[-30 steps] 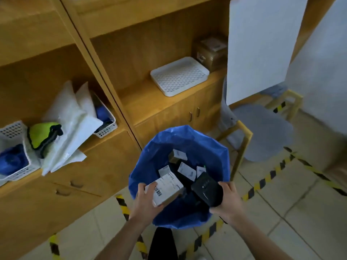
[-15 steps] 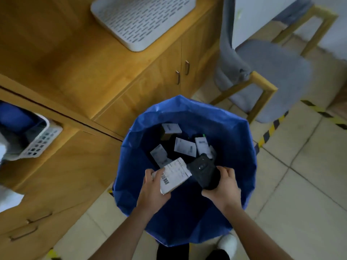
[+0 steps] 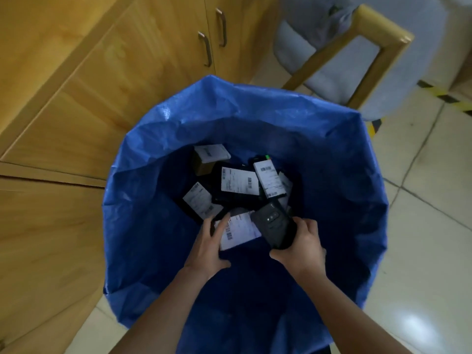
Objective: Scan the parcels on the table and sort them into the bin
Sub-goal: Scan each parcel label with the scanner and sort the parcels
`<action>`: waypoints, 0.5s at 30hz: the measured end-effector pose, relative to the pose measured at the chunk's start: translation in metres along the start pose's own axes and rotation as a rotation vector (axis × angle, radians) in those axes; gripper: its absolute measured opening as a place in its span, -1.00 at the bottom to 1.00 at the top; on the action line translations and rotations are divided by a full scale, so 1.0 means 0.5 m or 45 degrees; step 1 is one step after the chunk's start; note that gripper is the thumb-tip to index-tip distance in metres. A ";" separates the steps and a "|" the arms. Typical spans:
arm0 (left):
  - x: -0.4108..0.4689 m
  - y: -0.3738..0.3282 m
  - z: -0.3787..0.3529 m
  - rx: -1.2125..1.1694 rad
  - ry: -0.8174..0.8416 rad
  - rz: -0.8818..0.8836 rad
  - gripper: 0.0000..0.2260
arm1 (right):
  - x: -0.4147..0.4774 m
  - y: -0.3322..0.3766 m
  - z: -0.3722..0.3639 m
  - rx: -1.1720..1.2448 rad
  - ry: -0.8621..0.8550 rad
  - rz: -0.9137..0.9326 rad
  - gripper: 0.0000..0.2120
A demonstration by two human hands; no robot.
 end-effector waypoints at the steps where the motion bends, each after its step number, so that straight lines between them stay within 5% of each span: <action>1: 0.002 -0.001 0.003 0.055 0.040 -0.001 0.08 | -0.003 -0.003 0.001 -0.005 0.004 -0.006 -0.20; 15: -0.113 -0.220 0.168 0.340 0.096 -0.160 -0.41 | -0.214 0.015 0.170 0.165 -0.127 0.045 -0.19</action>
Point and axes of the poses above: each hand's wrist, its own x-axis towards the middle knuckle, its own z-axis out of the back of the hand, y = z × x, the point moved 1 cm from there along x, towards the middle knuckle, and after that the axes turned 2 degrees about -x, right-handed, at the moved point
